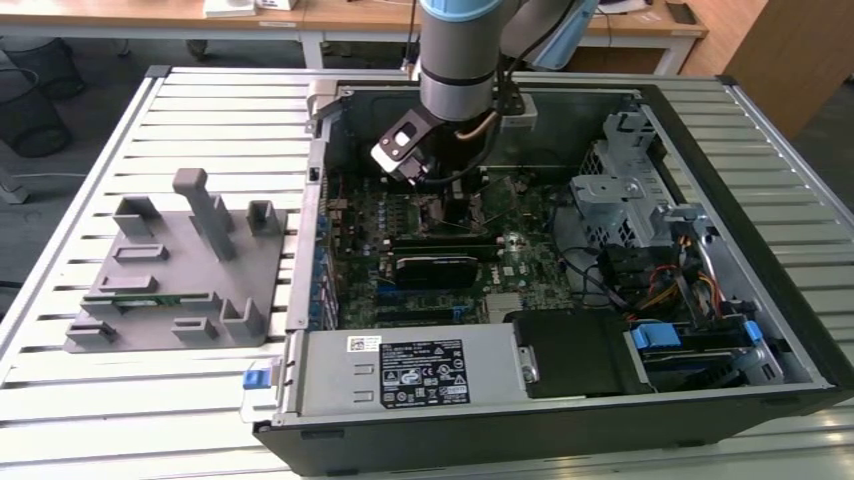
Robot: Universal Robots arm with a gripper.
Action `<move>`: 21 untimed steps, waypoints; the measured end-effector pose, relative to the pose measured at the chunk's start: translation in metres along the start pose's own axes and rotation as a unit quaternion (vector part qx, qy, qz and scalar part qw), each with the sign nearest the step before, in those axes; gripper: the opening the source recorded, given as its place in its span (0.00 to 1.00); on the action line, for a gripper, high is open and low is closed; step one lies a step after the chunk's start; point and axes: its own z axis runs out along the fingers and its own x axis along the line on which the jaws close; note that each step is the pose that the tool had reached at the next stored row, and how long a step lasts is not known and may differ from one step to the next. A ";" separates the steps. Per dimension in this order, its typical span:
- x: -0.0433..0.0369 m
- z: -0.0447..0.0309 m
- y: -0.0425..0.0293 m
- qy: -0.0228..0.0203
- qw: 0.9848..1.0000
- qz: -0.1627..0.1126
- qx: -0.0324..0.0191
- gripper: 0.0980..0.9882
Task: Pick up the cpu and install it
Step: 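Place the cpu into insertion slot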
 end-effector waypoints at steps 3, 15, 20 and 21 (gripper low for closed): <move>0.0000 0.0011 0.0009 0.000 1.000 0.000 0.000 0.49; 0.0000 0.0034 0.0008 0.000 1.000 0.000 0.000 0.57; 0.0000 -0.0010 0.0010 0.000 1.000 0.000 0.000 0.57; 0.0000 -0.0028 0.0011 0.000 1.000 0.000 0.000 0.57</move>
